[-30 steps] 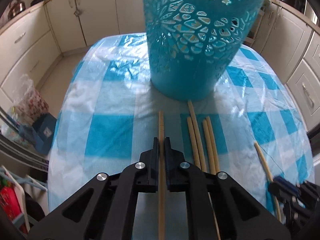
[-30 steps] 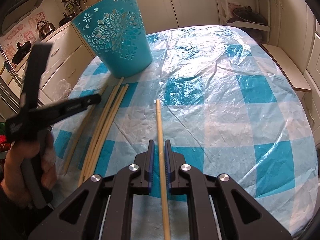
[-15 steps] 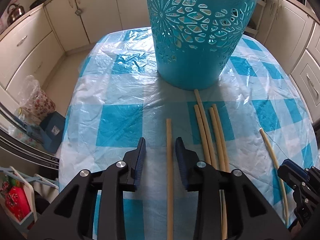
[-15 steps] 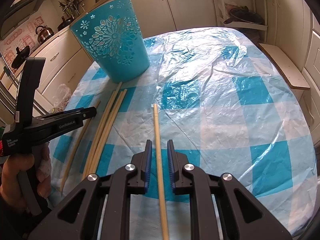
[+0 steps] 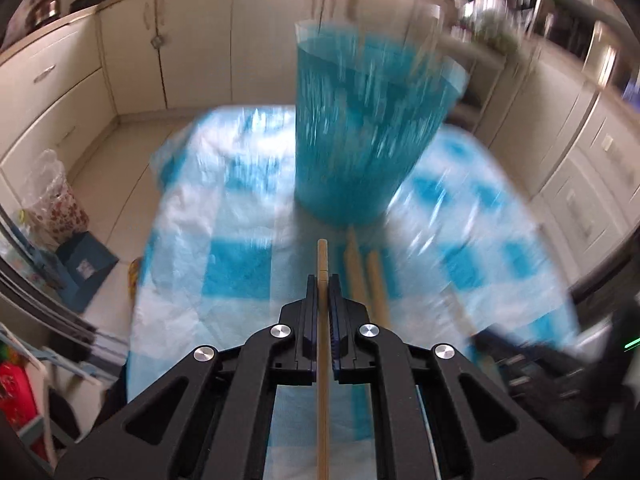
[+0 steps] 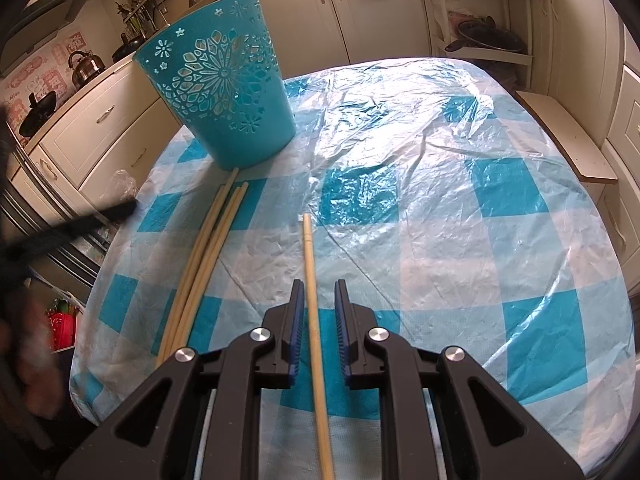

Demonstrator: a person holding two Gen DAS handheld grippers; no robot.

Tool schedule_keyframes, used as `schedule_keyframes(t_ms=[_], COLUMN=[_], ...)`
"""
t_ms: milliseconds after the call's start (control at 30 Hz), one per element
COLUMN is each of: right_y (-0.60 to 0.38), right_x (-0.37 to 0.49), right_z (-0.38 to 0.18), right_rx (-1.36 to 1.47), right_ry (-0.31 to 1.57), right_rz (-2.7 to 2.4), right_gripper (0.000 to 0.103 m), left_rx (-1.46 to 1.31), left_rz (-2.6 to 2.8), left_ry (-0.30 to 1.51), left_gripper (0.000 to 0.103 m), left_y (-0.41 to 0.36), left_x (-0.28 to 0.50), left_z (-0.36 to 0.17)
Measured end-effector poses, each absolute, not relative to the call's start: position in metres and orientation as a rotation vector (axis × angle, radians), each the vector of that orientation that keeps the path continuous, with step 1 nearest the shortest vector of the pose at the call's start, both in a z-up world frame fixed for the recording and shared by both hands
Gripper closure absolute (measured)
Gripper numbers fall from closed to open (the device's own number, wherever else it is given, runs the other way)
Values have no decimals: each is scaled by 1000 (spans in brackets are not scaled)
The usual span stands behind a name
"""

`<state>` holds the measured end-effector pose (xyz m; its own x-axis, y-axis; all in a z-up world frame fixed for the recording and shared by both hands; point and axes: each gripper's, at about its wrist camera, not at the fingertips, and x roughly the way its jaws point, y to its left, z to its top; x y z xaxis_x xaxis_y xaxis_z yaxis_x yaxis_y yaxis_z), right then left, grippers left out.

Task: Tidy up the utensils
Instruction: 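Regrasp the stick with the left gripper while the right gripper closes on another stick, then lift the left gripper's stick over the teal basket and open to drop it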

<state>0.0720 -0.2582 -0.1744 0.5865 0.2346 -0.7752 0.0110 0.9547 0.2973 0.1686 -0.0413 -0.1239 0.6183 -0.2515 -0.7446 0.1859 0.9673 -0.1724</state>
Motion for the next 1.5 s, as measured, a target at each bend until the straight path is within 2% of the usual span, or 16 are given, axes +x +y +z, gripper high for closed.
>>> schedule_keyframes(t_ms=[267,367,567,900,1167,1500], right_y=[-259,-261,-262,-265,-267,-264], right_x=[71,71,70,74,78,79], right_z=[-175,-174,-174,-173,-172,-173], right_rx=[295,304,323,380,408,374], right_ry=[937,935,935,944,949,958], right_rz=[132,132,139,160,168,161], right_gripper=[87,86,86,85,83,80], left_rx=[-224,-221,-265,-237,-192,-103], left_rz=[-343,-338,-294,-117,-91,-122], left_ry=[471,371,293,167,250,397], left_gripper=[98,98,98,98,98,95], left_y=[-34,-42,-53,-72,-82,-82], left_x=[149,156,204,277,314,291], left_z=[8,38,58,49,7,-25])
